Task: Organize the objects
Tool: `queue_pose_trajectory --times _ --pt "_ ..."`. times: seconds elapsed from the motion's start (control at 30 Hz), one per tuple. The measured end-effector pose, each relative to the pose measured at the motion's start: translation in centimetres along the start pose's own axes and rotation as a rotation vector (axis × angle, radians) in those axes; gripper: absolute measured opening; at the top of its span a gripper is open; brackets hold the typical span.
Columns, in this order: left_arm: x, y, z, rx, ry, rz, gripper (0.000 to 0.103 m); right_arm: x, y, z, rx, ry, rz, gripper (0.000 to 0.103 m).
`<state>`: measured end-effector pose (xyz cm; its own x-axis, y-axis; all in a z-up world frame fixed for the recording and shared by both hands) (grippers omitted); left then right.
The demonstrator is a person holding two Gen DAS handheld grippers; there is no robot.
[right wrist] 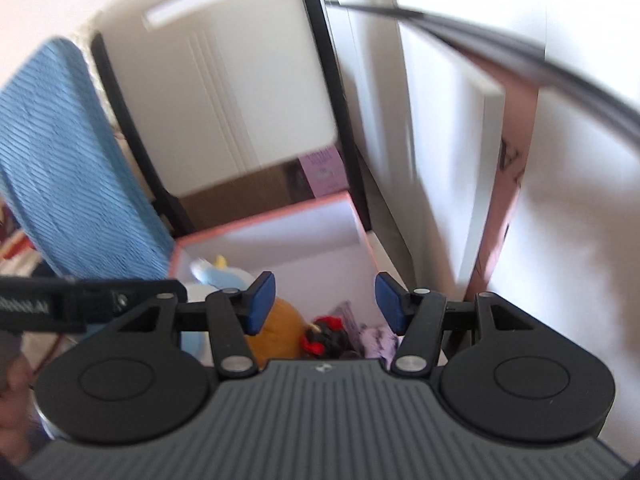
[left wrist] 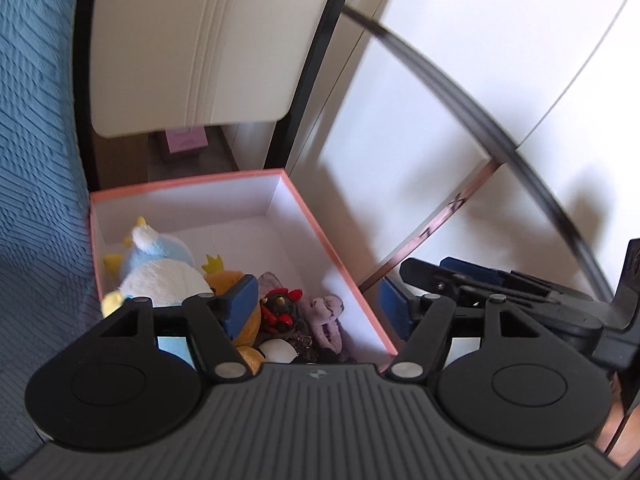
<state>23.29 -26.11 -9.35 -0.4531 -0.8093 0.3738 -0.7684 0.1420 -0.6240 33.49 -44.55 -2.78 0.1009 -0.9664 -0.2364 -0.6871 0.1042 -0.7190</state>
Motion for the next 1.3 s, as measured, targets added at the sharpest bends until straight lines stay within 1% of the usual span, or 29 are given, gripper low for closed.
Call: queue_pose_trajectory --times 0.07,0.13,0.17,0.3,0.4,0.53,0.67,0.97,1.03,1.1,1.23,1.3 --pt "0.1 -0.2 -1.9 0.014 0.012 0.002 0.074 -0.7 -0.4 -1.4 0.008 -0.011 0.005 0.058" --pt "0.2 -0.5 -3.6 0.027 0.024 0.012 0.083 -1.4 -0.5 -2.8 0.013 -0.023 0.009 0.058" --pt "0.3 -0.6 -4.5 0.040 0.032 0.019 0.084 -1.8 -0.5 -3.4 0.015 -0.026 0.008 0.058" --pt "0.7 -0.7 -8.0 0.066 0.046 0.066 0.084 -3.3 -0.3 -5.9 0.027 -0.049 0.009 0.058" --pt "0.4 -0.4 -10.2 0.085 0.054 0.076 0.084 -4.4 0.1 -7.7 0.040 -0.061 0.008 0.058" --pt "-0.3 0.7 -12.7 0.098 0.050 0.079 0.084 -5.9 0.9 -9.8 0.059 -0.064 -0.001 0.058" --pt "-1.2 2.5 -14.6 0.112 0.043 0.083 0.084 -7.4 2.2 -11.1 0.056 -0.080 -0.003 0.058" --pt "-3.9 6.3 -16.3 0.127 -0.007 0.071 0.084 -8.8 6.0 -11.4 0.045 -0.091 -0.014 0.058" --pt "-4.3 7.3 -16.6 0.141 -0.029 0.065 0.084 -8.8 7.0 -11.3 0.038 -0.089 -0.019 0.058" --pt "-4.3 8.3 -16.6 0.140 -0.038 0.083 0.084 -8.6 8.1 -11.2 0.028 -0.084 -0.016 0.058" --pt "-4.7 10.5 -16.3 0.125 -0.044 0.081 0.084 -8.4 9.9 -11.0 0.017 -0.067 -0.017 0.058" --pt "-4.6 11.5 -16.2 0.130 -0.058 0.107 0.084 -8.4 10.5 -11.1 0.010 -0.081 -0.011 0.058"
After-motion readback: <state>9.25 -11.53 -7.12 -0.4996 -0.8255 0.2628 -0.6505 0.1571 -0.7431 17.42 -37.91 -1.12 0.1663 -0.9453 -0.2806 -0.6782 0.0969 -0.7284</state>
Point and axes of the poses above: each gripper's, at about its wrist camera, not at the fingertips, and z roughly the way its jaws point, x to its right, y to its underside, the point moved 7 cm from there along z, roughly the way its jaws point, and after that the axes turned 1 degree about z, right-handed, at the moved point
